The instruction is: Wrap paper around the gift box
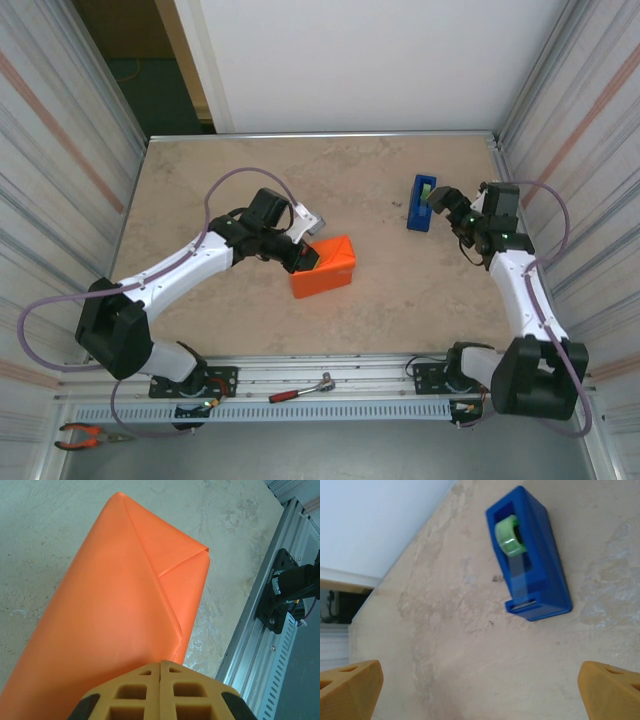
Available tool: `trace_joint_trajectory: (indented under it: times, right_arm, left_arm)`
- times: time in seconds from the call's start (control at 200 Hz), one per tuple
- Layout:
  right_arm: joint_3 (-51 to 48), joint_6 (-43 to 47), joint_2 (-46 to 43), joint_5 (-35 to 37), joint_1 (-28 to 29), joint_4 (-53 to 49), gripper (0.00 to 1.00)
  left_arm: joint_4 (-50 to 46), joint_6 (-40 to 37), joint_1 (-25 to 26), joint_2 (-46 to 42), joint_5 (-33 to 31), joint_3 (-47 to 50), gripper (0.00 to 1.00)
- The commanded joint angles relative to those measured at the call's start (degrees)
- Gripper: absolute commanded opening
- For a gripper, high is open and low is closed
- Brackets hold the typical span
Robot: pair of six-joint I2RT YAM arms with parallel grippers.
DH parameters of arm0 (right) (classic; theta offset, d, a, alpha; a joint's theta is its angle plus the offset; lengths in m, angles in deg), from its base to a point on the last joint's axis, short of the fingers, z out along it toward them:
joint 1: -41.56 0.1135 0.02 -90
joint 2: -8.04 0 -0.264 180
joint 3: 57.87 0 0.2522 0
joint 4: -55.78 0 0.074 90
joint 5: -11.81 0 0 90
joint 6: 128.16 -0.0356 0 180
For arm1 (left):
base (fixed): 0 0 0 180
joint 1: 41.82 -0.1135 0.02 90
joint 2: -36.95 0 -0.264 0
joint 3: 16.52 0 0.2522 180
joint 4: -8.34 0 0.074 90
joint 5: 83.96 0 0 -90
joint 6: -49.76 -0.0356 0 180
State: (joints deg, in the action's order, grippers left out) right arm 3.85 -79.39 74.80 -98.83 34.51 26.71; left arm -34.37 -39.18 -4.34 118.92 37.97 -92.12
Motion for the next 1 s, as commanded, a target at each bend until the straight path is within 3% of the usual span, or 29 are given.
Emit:
trace_joint_trajectory:
  times: [0.0,0.21,0.566,0.997]
  right_arm:
    - [0.1,-1.2,4.8,-5.5,-2.4,6.7,0.98]
    - [4.9,-2.5,19.0,-16.6,-6.3,12.8,0.99]
    - [10.5,-4.5,35.6,-25.7,-7.4,19.9,0.55]
    - [10.6,-4.3,39.8,-27.7,-6.1,22.1,0.36]
  left_arm:
    - [-3.0,-1.0,0.1,3.1,-1.2,2.6,0.00]
    - [-3.0,-1.1,0.1,3.7,-1.1,2.6,0.00]
    - [-3.2,-1.1,0.1,4.7,-1.2,2.8,0.00]
    - [-3.1,-1.1,0.1,5.7,-0.6,2.7,0.00]
